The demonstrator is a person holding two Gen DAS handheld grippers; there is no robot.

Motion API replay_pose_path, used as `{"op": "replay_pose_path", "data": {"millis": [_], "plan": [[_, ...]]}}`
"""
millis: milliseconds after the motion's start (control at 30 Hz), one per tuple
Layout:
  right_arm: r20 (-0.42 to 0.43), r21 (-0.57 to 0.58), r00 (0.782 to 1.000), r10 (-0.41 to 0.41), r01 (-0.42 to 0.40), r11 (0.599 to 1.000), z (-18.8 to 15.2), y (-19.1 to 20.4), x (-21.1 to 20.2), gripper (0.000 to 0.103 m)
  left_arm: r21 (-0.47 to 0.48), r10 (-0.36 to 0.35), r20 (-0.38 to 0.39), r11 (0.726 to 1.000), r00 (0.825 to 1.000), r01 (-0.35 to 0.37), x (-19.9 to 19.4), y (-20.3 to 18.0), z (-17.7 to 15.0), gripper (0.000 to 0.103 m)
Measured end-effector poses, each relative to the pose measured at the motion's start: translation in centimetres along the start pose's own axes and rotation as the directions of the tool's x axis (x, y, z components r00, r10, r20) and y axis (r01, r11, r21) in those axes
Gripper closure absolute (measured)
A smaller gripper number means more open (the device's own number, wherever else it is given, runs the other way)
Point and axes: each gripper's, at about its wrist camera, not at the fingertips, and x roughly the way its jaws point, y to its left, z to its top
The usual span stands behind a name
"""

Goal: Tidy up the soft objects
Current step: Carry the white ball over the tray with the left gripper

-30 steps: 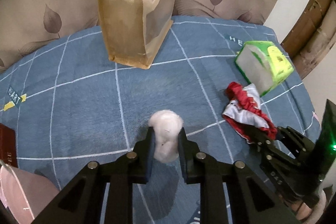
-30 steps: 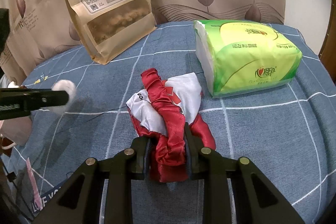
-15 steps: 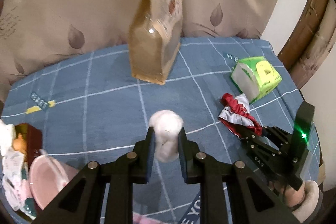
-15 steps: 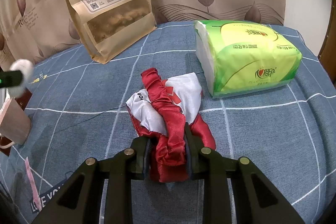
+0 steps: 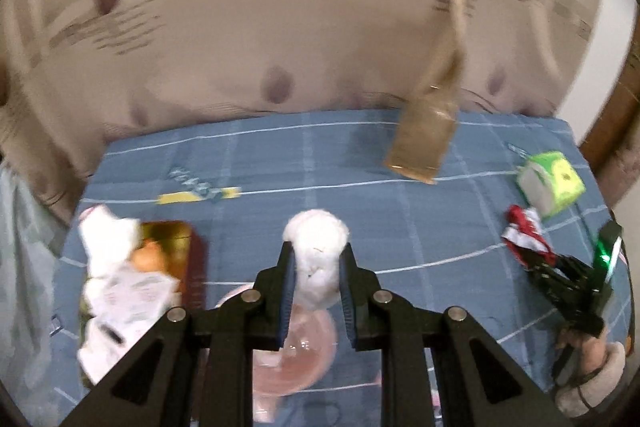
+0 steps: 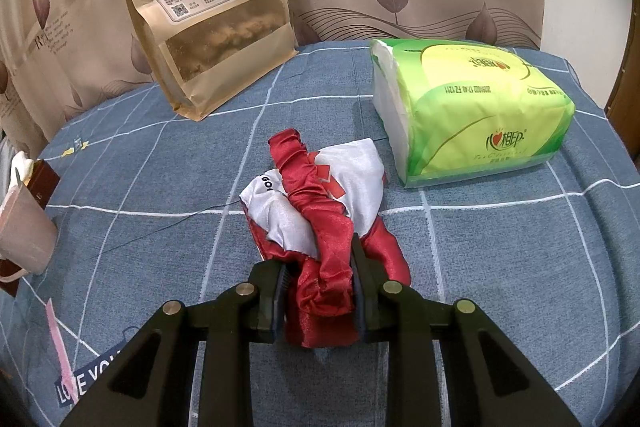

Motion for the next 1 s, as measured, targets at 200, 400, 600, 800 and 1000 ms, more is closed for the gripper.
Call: {"op": "replay_pose_path", "data": {"millis": [200,400,600,800,1000], "plan": [[-0.001,-0.004,1.000,-0.004,0.004,1.000,0.0,0.1,0.0,0.079,-0.075,0.099,-0.003,0.992,0.995,-0.099,-0.8,5.9,-0.7,0.082],[-0.001,-0.004,1.000,-0.005,0.005,1.000,0.0,0.1,0.1,0.079,-0.138,0.149,-0.023,0.979,0.989,-0.151,-0.2,10.3,-1.5,0.082],[-0.002,-0.010,1.000,-0.012,0.012,1.000,0.0,0.2,0.1,0.079,-0.187,0.168,-0.067,0.966,0.984,-0.178,1.3,13.5,-2.6,0.082],[-0.002,-0.011,1.000,-0.013,0.013,1.000,0.0,0.2,0.1,0.079,-0.219,0.183,-0.096,0.955,0.978,-0.200,2.6,15.5,-3.2,0.082],[-0.003,-0.012,1.000,-0.014,0.014,1.000,0.0,0.2,0.2,0.079,-0.227,0.155,-0.097,0.958,0.983,-0.173,3.9,16.2,-2.2,0.082]]}}
